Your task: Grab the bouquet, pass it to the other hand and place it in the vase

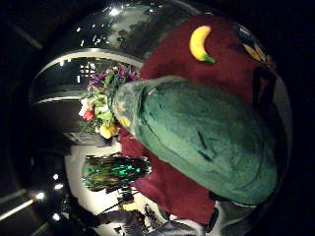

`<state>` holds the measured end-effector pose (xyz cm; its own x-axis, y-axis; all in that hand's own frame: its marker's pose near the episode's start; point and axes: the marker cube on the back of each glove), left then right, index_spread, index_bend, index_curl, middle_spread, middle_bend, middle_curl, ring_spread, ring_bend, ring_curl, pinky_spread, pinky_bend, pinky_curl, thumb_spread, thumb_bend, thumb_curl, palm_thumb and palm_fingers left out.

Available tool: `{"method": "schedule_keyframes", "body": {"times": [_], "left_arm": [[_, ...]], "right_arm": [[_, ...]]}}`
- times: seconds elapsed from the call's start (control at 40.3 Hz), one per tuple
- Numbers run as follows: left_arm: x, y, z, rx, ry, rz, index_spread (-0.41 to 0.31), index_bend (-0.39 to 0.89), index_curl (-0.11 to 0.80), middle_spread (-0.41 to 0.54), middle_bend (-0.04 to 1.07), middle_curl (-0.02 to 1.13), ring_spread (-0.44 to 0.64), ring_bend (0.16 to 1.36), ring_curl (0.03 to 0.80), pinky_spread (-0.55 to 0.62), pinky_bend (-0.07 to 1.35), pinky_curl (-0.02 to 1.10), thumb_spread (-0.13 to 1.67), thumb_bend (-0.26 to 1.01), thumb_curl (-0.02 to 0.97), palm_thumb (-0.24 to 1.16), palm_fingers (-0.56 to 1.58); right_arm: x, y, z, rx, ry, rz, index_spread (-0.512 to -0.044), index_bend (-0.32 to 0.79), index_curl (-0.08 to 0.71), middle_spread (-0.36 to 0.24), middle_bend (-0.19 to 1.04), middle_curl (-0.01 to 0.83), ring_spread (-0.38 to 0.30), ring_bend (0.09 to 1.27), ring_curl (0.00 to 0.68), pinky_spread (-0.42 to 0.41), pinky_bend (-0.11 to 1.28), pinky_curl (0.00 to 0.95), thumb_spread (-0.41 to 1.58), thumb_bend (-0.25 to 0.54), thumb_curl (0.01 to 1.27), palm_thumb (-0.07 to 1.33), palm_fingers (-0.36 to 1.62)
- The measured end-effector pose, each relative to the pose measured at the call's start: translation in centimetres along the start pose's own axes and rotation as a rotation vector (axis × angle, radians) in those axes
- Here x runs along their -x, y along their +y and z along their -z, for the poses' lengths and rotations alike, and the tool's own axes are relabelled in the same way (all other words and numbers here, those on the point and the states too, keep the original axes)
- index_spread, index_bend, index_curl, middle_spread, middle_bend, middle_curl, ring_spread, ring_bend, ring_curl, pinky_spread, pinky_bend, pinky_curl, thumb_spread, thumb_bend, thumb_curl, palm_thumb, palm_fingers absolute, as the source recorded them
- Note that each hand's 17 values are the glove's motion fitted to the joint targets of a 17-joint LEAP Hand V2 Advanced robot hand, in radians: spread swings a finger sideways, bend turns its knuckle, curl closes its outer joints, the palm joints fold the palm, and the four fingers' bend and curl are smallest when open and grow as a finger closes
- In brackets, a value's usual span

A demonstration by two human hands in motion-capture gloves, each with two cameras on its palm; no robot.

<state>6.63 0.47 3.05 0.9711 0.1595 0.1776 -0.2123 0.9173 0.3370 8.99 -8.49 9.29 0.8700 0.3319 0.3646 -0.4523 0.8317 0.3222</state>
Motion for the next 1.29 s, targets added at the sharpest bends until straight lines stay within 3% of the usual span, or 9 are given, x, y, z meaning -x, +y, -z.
{"method": "schedule_keyframes", "body": {"times": [0.149,0.323,0.496,0.645,0.868,1.092,1.216,1.265,1.29], "left_arm": [[-0.2,-1.2,-0.1,0.015,0.084,-0.014,-0.099,0.29,0.443,-0.016,0.26,0.41,0.19,0.37,0.263,0.31,0.13,0.15,1.22,-0.02,0.298,0.33,0.5],[-1.9,-4.9,0.9,-0.037,0.338,-0.015,-0.07,0.2,0.428,0.024,0.19,0.4,0.2,0.41,0.284,0.31,0.18,0.17,1.21,-0.02,0.301,0.33,0.42],[-4.3,-9.1,2.5,-0.142,0.619,0.036,0.019,0.07,0.354,0.111,0.15,0.37,0.23,0.5,0.313,0.31,0.29,0.23,1.13,-0.02,0.302,0.32,0.28],[-7.2,-11.9,1.6,-0.178,0.886,0.078,0.078,0.06,0.298,0.172,0.16,0.35,0.25,0.57,0.327,0.31,0.36,0.27,1.05,0.0,0.328,0.42,0.18],[-10.9,-13.0,-0.6,-0.066,1.098,0.049,0.138,0.03,0.216,0.244,0.18,0.35,0.28,0.67,0.351,0.31,0.47,0.32,0.98,-0.02,0.343,0.5,0.04],[-11.6,-13.7,-2.5,0.071,1.237,0.034,0.158,0.08,0.166,0.271,0.24,0.36,0.31,0.73,0.348,0.33,0.52,0.33,0.93,-0.04,0.339,0.48,0.04],[-10.3,-14.9,-4.2,0.011,1.318,0.029,0.115,0.19,0.204,0.169,0.31,0.37,0.26,0.7,0.319,0.25,0.46,0.31,0.91,-0.02,0.348,0.51,0.29],[-10.1,-14.9,-4.1,-0.005,1.332,0.028,0.011,0.21,0.223,0.023,0.33,0.37,0.03,0.68,0.308,-0.01,0.66,0.36,0.91,0.05,0.378,0.64,0.86],[-10.0,-14.9,-4.0,-0.009,1.332,0.027,-0.009,0.17,0.215,-0.006,0.3,0.33,-0.01,0.65,0.267,-0.06,0.64,0.31,0.91,0.04,0.381,0.65,0.9]], "right_arm": [[0.2,-0.5,1.6,-0.02,-0.148,-0.126,-0.213,0.44,0.442,-0.177,0.74,0.6,-0.2,0.89,0.531,-0.258,0.63,0.442,0.98,-0.029,0.37,0.86,1.51],[5.0,-0.5,5.4,-0.03,-0.633,0.007,-0.21,0.51,0.492,-0.172,0.77,0.609,-0.197,0.92,0.542,-0.256,0.65,0.46,0.93,-0.018,0.41,0.87,1.47],[9.1,1.5,7.8,-0.045,-0.861,0.141,-0.209,0.5,0.517,-0.165,0.8,0.612,-0.192,0.96,0.549,-0.255,0.68,0.476,0.82,0.008,0.48,0.98,1.43],[11.6,2.8,7.1,-0.095,-0.925,0.361,-0.212,0.48,0.528,-0.162,0.81,0.612,-0.184,0.98,0.554,-0.249,0.7,0.485,0.72,-0.014,0.53,1.0,1.42],[14.3,5.8,4.9,0.015,-1.112,0.321,-0.207,0.46,0.545,-0.16,0.82,0.612,-0.181,0.99,0.554,-0.245,0.71,0.492,0.63,-0.028,0.58,1.0,1.4],[15.7,7.7,3.8,0.057,-1.111,0.342,-0.207,0.45,0.564,-0.159,0.82,0.611,-0.179,0.99,0.55,-0.242,0.71,0.492,0.58,-0.025,0.63,1.0,1.4],[16.2,8.1,2.7,0.097,-1.086,0.367,-0.207,0.44,0.572,-0.159,0.82,0.61,-0.179,1.0,0.548,-0.243,0.71,0.492,0.54,-0.023,0.65,1.01,1.39],[16.4,8.1,2.3,0.118,-1.079,0.379,-0.208,0.44,0.577,-0.159,0.82,0.61,-0.179,1.0,0.547,-0.244,0.71,0.492,0.54,-0.027,0.66,1.0,1.39],[16.4,8.1,2.2,0.13,-1.08,0.385,-0.208,0.44,0.578,-0.159,0.82,0.61,-0.179,1.0,0.547,-0.244,0.71,0.492,0.53,-0.027,0.66,1.0,1.39]]}}
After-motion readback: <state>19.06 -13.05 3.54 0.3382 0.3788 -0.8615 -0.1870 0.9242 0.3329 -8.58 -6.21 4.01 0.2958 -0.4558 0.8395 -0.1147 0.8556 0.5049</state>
